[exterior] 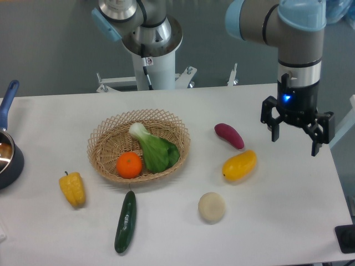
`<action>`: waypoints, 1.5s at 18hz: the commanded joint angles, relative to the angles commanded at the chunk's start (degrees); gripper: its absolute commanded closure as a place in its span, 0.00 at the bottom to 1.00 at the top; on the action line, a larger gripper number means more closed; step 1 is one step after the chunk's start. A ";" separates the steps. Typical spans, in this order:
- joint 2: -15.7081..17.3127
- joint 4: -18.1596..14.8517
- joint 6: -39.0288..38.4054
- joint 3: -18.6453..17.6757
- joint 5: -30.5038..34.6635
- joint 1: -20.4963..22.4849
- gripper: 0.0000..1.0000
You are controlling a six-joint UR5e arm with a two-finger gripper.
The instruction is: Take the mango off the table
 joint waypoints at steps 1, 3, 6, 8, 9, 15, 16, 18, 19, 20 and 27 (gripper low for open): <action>0.00 0.09 0.00 -0.09 0.09 0.00 0.00; 0.00 0.09 -0.09 0.17 0.09 0.00 0.00; 0.00 0.26 0.00 -0.44 0.61 -0.53 0.00; 0.00 0.61 -0.09 -0.70 0.62 -0.53 0.00; 0.00 0.62 -0.26 -0.79 0.62 -0.53 0.00; 0.00 0.70 -0.09 -2.37 0.18 0.00 0.00; 0.00 0.88 -0.09 -2.81 0.09 0.00 0.00; 0.00 1.75 -1.22 -3.95 0.26 -0.17 0.00; 0.00 1.76 -2.45 -4.48 0.26 -0.35 0.00; 0.00 1.84 -3.59 -5.09 0.44 -0.44 0.00; -0.96 3.16 -4.31 -9.84 0.35 -0.53 0.00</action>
